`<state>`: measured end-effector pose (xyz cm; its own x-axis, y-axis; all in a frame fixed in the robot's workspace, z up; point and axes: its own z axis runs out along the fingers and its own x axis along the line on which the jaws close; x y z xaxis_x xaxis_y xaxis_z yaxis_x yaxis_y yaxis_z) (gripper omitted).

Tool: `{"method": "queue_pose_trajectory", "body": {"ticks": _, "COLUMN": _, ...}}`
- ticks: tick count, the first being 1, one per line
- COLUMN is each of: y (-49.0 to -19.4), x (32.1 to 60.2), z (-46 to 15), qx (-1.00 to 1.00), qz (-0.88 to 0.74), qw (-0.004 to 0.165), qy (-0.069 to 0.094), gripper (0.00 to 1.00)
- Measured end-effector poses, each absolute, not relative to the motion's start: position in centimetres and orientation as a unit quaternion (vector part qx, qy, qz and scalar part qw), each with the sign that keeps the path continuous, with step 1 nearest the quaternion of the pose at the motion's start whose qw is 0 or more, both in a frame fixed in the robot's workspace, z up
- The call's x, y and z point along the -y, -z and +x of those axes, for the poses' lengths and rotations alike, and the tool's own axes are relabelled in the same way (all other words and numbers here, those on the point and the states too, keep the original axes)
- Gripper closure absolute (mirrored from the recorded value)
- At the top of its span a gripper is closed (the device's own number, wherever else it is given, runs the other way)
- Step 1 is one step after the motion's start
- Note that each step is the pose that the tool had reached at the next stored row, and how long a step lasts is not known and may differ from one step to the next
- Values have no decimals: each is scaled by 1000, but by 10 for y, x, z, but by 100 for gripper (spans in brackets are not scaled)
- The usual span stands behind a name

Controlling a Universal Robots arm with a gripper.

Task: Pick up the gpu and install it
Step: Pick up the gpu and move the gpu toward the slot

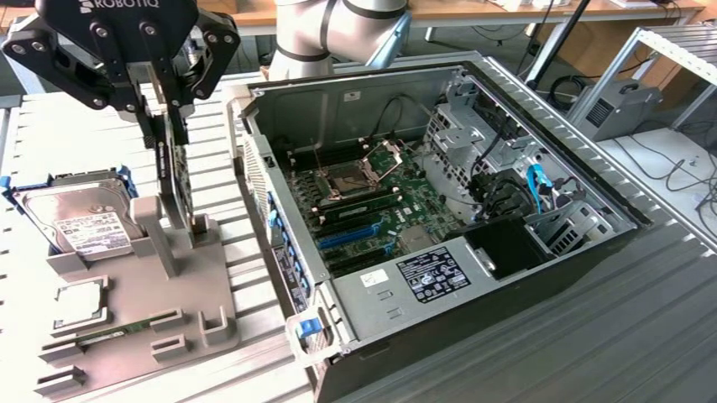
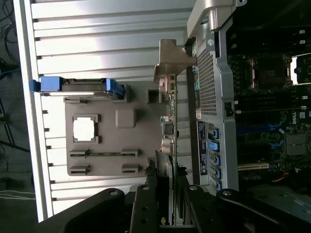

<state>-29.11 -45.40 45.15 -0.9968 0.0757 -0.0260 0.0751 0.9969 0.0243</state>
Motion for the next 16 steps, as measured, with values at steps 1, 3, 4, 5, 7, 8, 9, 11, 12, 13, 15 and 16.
{"method": "queue_pose_trajectory", "body": {"ticks": 1, "y": -452, "x": 454, "z": -291, "qx": -999, "qz": 38, "qw": 13, "qy": -12, "gripper": 74}}
{"method": "queue_pose_trajectory", "body": {"ticks": 3, "y": -453, "x": 454, "z": -291, "qx": -999, "qz": 38, "qw": 13, "qy": -12, "gripper": 74}}
{"method": "queue_pose_trajectory", "body": {"ticks": 4, "y": -454, "x": 454, "z": -291, "qx": -999, "qz": 38, "qw": 13, "qy": -12, "gripper": 74}}
{"method": "queue_pose_trajectory", "body": {"ticks": 5, "y": -455, "x": 454, "z": -291, "qx": -999, "qz": 38, "qw": 13, "qy": -12, "gripper": 74}}
{"method": "queue_pose_trajectory", "body": {"ticks": 7, "y": -456, "x": 454, "z": -291, "qx": -999, "qz": 38, "qw": 13, "qy": -12, "gripper": 74}}
{"method": "queue_pose_trajectory", "body": {"ticks": 8, "y": -457, "x": 454, "z": -291, "qx": -999, "qz": 38, "qw": 13, "qy": -12, "gripper": 74}}
{"method": "queue_pose_trajectory", "body": {"ticks": 9, "y": -457, "x": 454, "z": -291, "qx": -999, "qz": 38, "qw": 13, "qy": -12, "gripper": 74}}
{"method": "queue_pose_trajectory", "body": {"ticks": 11, "y": -458, "x": 454, "z": -291, "qx": -999, "qz": 38, "qw": 13, "qy": -12, "gripper": 74}}
{"method": "queue_pose_trajectory", "body": {"ticks": 12, "y": -458, "x": 454, "z": -291, "qx": -999, "qz": 38, "qw": 13, "qy": -12, "gripper": 74}}
{"method": "queue_pose_trajectory", "body": {"ticks": 13, "y": -459, "x": 454, "z": -291, "qx": -999, "qz": 38, "qw": 13, "qy": -12, "gripper": 74}}
{"method": "queue_pose_trajectory", "body": {"ticks": 15, "y": -460, "x": 454, "z": -291, "qx": -999, "qz": 38, "qw": 13, "qy": -12, "gripper": 74}}
{"method": "queue_pose_trajectory", "body": {"ticks": 16, "y": -461, "x": 454, "z": -291, "qx": -999, "qz": 38, "qw": 13, "qy": -12, "gripper": 74}}
